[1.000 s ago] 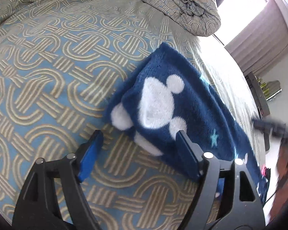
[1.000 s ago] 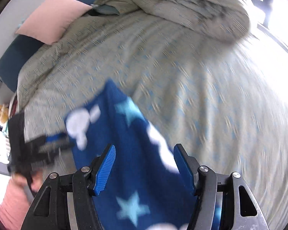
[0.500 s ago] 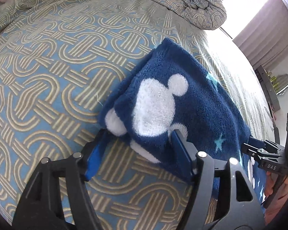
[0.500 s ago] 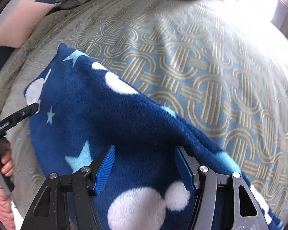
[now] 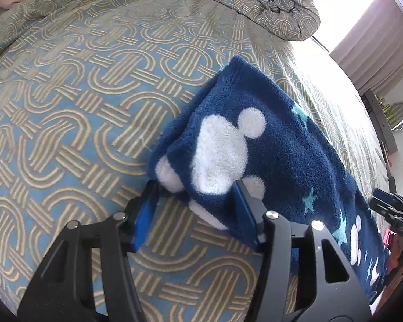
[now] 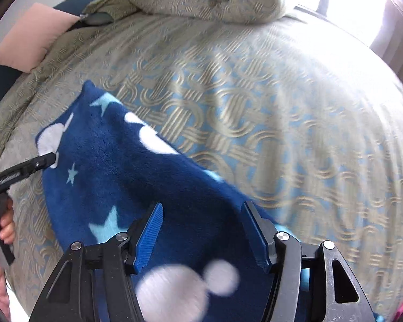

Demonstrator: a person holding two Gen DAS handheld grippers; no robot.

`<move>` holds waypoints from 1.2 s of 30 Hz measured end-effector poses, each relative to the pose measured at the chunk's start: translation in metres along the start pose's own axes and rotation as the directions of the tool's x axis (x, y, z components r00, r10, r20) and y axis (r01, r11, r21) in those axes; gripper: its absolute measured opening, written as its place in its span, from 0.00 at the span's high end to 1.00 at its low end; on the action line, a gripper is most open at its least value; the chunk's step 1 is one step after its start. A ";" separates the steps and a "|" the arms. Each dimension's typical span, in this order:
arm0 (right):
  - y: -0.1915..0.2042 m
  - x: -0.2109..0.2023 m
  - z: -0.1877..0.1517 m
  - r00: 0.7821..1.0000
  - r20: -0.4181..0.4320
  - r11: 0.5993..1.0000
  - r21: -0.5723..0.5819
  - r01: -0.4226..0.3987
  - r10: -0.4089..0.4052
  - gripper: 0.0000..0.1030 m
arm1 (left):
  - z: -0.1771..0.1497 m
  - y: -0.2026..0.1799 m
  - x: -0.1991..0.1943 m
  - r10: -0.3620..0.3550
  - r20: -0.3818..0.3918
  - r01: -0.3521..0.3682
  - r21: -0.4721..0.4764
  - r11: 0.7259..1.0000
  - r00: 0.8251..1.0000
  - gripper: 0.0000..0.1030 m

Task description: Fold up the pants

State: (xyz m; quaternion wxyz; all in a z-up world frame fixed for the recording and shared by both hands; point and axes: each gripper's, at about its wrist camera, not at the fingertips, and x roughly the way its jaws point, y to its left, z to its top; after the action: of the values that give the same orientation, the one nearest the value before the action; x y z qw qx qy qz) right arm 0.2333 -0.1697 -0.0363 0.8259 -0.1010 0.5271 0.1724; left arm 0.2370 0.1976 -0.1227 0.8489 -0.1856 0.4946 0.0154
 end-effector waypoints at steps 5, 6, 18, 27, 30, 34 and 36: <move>-0.051 -0.037 -0.035 0.993 -0.040 0.994 -0.018 0.106 -0.107 0.40 | -0.004 -0.003 -0.018 0.061 0.040 -0.062 0.023 0.998 0.997 0.44; -0.061 -0.042 -0.046 0.989 -0.056 0.991 -0.028 0.134 -0.135 0.40 | -0.005 -0.006 -0.024 0.063 0.054 -0.065 0.034 0.997 0.997 0.44; -0.130 -0.027 -0.110 0.980 -0.128 0.978 0.120 0.169 -0.153 0.93 | -0.030 -0.121 -0.035 -0.054 0.026 0.044 0.308 0.950 0.998 0.44; -0.165 -0.060 -0.097 0.999 -0.031 0.968 0.247 0.032 -0.025 0.90 | -0.006 -0.235 0.013 -0.032 -0.073 0.068 0.568 0.820 0.997 0.37; -0.165 -0.085 -0.115 0.998 -0.030 0.987 0.148 0.066 -0.062 0.56 | 0.001 -0.248 0.028 0.001 -0.124 0.074 0.592 0.803 0.992 0.30; -0.174 -0.100 -0.145 0.986 -0.056 0.982 0.100 0.163 -0.158 0.29 | -0.008 -0.255 0.047 0.025 -0.195 0.102 0.611 0.785 0.980 0.30; -0.187 -0.093 -0.164 0.974 -0.103 0.971 0.111 0.212 -0.200 0.29 | -0.013 -0.260 0.061 0.072 -0.168 0.053 0.638 0.768 0.983 0.29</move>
State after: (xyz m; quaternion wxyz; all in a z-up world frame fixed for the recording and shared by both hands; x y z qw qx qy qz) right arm 0.1337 -0.4159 -0.0239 0.8191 -0.1125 0.5605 0.0485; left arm 0.3115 -0.0581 -0.1026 0.8123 0.1161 0.5468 -0.1667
